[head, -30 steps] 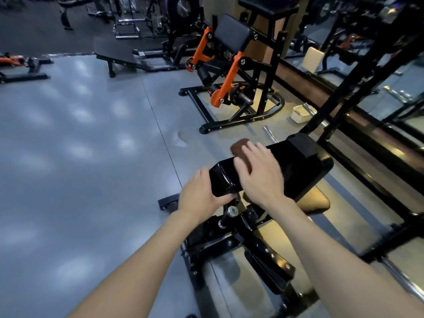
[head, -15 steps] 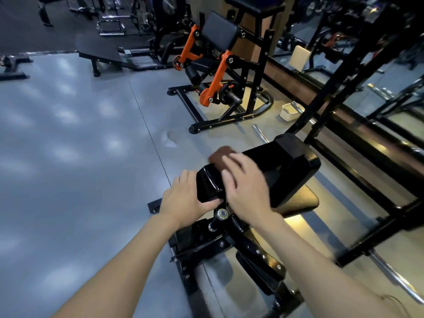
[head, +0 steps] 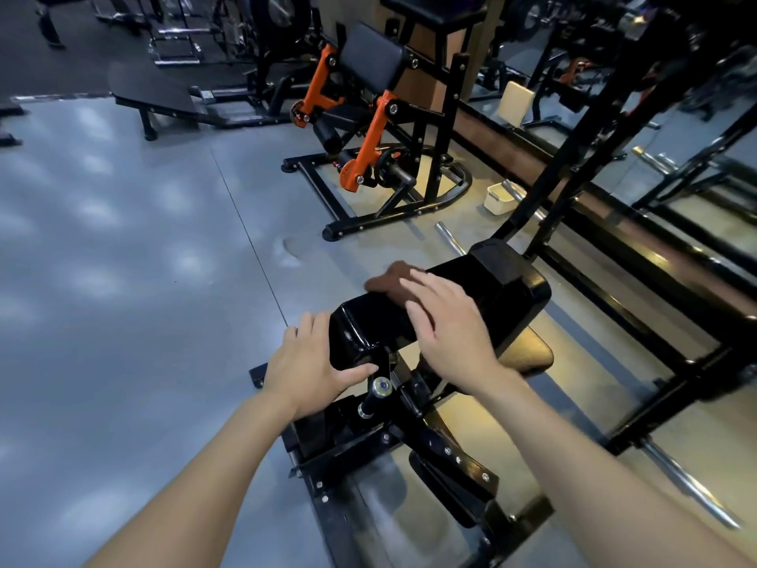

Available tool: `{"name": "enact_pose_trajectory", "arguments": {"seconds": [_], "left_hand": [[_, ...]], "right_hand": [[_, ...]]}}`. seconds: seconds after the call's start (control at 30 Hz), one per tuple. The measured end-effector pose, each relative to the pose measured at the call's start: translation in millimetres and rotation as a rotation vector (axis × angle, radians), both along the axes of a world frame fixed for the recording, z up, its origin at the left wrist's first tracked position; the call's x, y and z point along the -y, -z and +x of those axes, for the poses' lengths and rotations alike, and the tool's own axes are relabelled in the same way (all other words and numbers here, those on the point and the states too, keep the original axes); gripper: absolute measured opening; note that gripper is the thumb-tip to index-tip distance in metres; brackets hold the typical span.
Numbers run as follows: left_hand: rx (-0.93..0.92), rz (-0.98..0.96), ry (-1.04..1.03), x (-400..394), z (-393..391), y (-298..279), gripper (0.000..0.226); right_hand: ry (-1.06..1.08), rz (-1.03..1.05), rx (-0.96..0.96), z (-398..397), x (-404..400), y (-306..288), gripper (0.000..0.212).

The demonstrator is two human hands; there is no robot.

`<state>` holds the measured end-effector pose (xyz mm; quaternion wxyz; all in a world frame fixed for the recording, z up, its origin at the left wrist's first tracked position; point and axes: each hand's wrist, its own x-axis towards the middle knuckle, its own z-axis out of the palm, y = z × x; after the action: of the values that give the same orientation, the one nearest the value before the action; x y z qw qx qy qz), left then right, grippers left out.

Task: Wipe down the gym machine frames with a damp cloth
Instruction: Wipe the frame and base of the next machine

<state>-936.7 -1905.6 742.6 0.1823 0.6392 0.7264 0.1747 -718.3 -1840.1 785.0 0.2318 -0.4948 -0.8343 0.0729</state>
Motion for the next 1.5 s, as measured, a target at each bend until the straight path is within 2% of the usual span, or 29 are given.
{"name": "enact_pose_trajectory", "arguments": {"seconds": [0.07, 0.17, 0.3, 0.37, 0.5, 0.57, 0.63, 0.7, 0.8, 0.97, 1.1, 1.17, 1.27, 1.33, 1.5], "left_hand": [[0.005, 0.002, 0.003, 1.6, -0.6, 0.2, 0.087], [0.036, -0.002, -0.003, 1.3, -2.0, 0.9, 0.088], [0.029, -0.015, -0.011, -1.0, -1.3, -1.5, 0.089], [0.028, -0.011, -0.01, -0.6, -0.8, -1.6, 0.089], [0.041, -0.014, -0.016, 0.6, -0.4, -3.6, 0.089], [0.044, -0.012, -0.02, 1.8, 0.8, -4.4, 0.087], [0.042, -0.023, -0.024, 2.8, 1.5, -4.9, 0.085], [0.045, -0.019, -0.032, 3.5, 1.6, -4.0, 0.084], [0.047, -0.027, -0.023, 2.0, 2.0, -5.5, 0.084], [0.033, -0.017, -0.021, 2.0, 2.4, -6.4, 0.079], [0.042, -0.023, -0.02, 4.1, 3.7, -8.5, 0.079], [0.045, -0.04, -0.01, 2.8, 2.5, -10.1, 0.081], [0.042, -0.049, -0.009, 3.5, 3.6, -10.2, 0.08], [0.032, -0.034, -0.015, 3.7, 4.3, -9.3, 0.078], [0.067, -0.004, -0.022, 1.8, 2.2, -6.6, 0.087]], "right_hand": [[-0.001, 0.01, 0.067, 28.8, -25.6, -3.8, 0.04], [0.269, -0.079, 0.01, 73.0, -73.9, -12.4, 0.046], [0.447, -0.099, -0.028, 58.6, -80.9, -9.0, 0.048], [0.391, -0.043, -0.048, 36.1, -59.7, -9.3, 0.046], [0.049, -0.055, -0.002, 11.3, -11.8, -2.8, 0.044], [-0.081, -0.055, 0.035, 24.5, -12.8, -0.3, 0.044], [-0.032, -0.022, 0.063, 48.4, -37.0, -2.0, 0.044], [0.139, -0.039, 0.028, 69.3, -63.7, -6.7, 0.045], [0.318, -0.037, -0.039, 48.3, -59.7, -6.4, 0.046], [0.089, 0.039, -0.034, -32.3, 11.8, 15.7, 0.045], [-0.127, 0.058, 0.056, -13.2, 7.7, 9.0, 0.044], [-0.073, 0.057, 0.115, 8.7, -9.0, 3.1, 0.045], [0.216, 0.027, 0.025, 16.3, -24.5, -1.9, 0.047], [0.288, 0.028, -0.012, -8.8, -10.6, 0.3, 0.047], [-0.12, 0.137, 0.034, -49.7, 39.6, 19.9, 0.045]]}}
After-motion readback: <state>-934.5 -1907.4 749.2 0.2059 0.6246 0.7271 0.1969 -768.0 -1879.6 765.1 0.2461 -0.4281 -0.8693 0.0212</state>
